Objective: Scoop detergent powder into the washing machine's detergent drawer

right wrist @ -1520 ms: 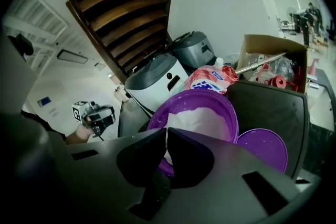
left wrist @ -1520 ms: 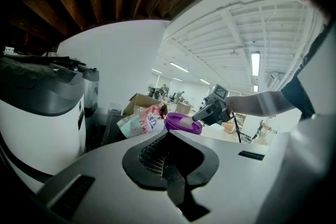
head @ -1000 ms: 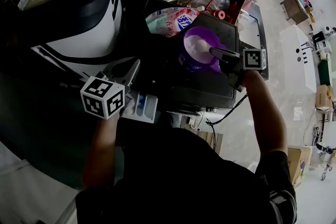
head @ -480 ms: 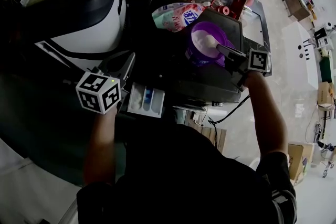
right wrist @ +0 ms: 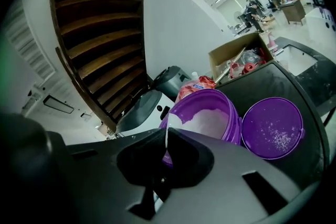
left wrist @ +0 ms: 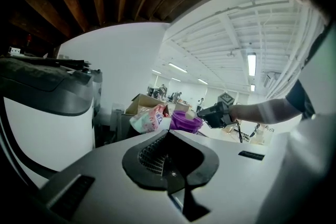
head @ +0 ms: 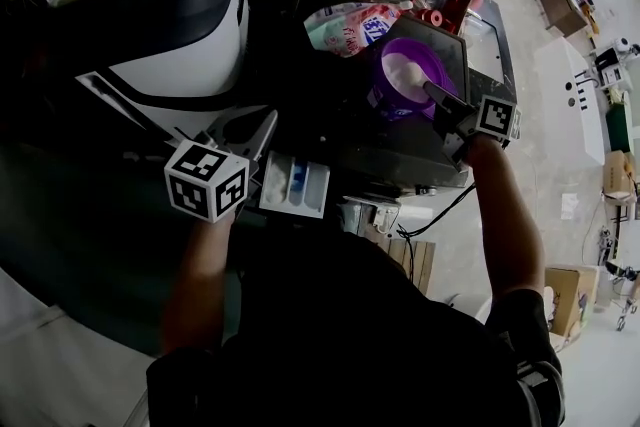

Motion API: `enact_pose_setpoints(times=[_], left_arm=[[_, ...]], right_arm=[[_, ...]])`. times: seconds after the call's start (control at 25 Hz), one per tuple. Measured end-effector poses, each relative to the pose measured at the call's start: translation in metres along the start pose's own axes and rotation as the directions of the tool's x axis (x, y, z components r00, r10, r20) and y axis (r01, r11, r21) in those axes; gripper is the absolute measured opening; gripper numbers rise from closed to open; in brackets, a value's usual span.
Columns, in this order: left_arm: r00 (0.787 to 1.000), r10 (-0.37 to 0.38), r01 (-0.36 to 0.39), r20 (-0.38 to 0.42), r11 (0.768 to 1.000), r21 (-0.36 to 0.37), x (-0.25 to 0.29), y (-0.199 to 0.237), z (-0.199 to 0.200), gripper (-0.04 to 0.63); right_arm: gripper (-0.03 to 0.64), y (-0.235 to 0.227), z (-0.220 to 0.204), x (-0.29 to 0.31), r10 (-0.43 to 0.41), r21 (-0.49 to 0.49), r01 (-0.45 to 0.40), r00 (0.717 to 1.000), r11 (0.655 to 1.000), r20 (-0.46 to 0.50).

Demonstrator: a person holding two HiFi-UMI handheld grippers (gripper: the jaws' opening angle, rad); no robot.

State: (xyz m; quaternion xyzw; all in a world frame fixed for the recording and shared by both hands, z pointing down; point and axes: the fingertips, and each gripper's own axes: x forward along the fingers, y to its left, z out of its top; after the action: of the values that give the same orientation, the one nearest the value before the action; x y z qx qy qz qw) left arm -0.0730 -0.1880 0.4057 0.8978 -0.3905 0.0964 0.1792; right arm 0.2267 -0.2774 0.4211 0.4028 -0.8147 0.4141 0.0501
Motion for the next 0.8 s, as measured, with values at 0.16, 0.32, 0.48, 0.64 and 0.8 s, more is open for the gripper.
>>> enact_pose_setpoints(times=[0.16, 0.32, 0.48, 0.64, 0.8], left_arm=[[1.0, -0.023, 0.023, -0.003, 1.0, -0.001, -0.008, 0.001, -0.004, 0.008], [1.0, -0.029, 0.029, 0.002, 1.0, -0.008, -0.008, 0.002, -0.006, 0.008], [1.0, -0.028, 0.028, 0.005, 1.0, -0.014, -0.004, -0.002, -0.006, 0.008], [1.0, -0.029, 0.029, 0.013, 0.998, -0.052, 0.006, -0.009, -0.008, 0.009], [0.999, -0.032, 0.032, 0.001, 0.997, -0.066, 0.021, -0.021, -0.011, 0.008]], right_arm=[[0.021, 0.006, -0.003, 0.003, 0.014, 0.018, -0.015, 0.999, 1.0, 0.037], [0.021, 0.006, -0.004, 0.001, 0.006, 0.033, -0.008, 0.998, 0.999, 0.06], [0.021, 0.008, 0.001, -0.003, 0.064, 0.081, -0.072, 0.993, 0.994, 0.102], [0.021, 0.008, 0.001, -0.01, 0.116, 0.141, -0.136, 0.982, 0.981, 0.146], [0.021, 0.006, -0.003, -0.014, 0.134, 0.131, -0.152, 0.981, 0.98, 0.142]])
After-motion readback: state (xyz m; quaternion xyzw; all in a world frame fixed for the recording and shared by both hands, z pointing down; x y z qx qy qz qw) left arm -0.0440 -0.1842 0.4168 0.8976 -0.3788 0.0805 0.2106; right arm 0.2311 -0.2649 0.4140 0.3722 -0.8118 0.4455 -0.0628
